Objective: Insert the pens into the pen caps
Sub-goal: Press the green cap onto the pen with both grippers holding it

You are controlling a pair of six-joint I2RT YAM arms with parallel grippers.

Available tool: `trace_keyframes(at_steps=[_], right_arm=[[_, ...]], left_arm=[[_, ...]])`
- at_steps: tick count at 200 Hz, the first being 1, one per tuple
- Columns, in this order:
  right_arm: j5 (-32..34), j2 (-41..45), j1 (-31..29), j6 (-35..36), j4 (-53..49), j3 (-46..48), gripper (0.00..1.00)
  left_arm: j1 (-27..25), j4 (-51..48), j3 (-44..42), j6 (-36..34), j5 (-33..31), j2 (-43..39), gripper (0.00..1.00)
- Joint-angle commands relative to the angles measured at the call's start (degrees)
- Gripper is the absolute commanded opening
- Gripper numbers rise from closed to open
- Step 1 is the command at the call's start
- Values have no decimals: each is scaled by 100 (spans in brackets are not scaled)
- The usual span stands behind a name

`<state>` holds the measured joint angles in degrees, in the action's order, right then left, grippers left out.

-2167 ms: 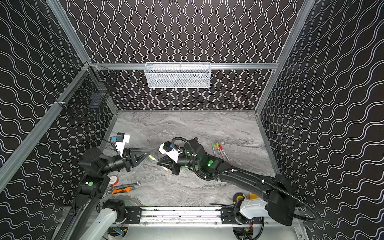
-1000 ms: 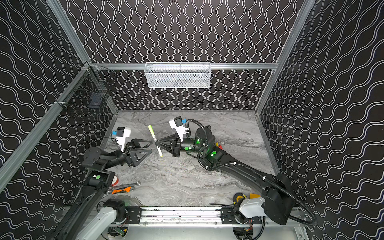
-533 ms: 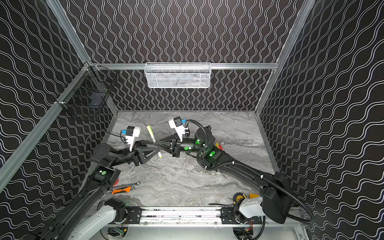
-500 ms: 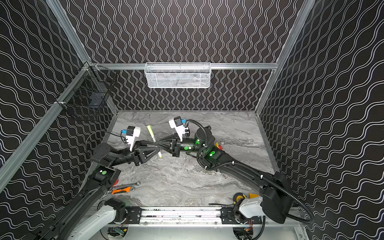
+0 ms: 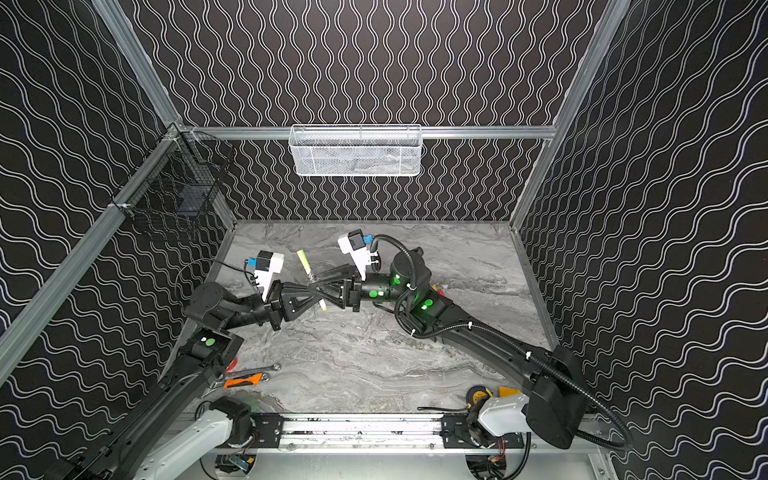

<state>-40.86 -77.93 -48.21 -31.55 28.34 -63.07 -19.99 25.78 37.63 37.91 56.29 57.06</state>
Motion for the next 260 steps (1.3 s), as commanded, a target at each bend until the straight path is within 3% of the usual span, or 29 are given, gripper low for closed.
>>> trace_keyframes(at_steps=[1,20,40,87,121,161,223,260], right_arm=[[2,94,94,478,-666,-307,51],[189,68,188,737,-1313,-640,54],[850,-79,190,1209,-2375,-1200,56],[1747,-631,189,1732,-3784,-2209,53],[1950,-832,187,1836,-4073,-2451,48],[1833,-911,180,1804,-4143,-2465,31],[1638,-864,102,1698,-4108,-2215,23],[1543,-864,58,1731,-4086,-2175,11]], left_arm=[[-5,-813,106,-453,-160,15,0],[-55,-1411,243,-813,-306,-1,0],[-185,-2089,425,-1242,-655,-11,0],[-460,-2874,646,-1747,-1393,137,0],[-653,-3275,720,-1975,-1868,152,0],[-736,-3430,754,-2052,-2229,171,0],[-742,-3370,796,-2042,-2341,223,0],[-739,-3343,781,-2032,-2310,197,0]])
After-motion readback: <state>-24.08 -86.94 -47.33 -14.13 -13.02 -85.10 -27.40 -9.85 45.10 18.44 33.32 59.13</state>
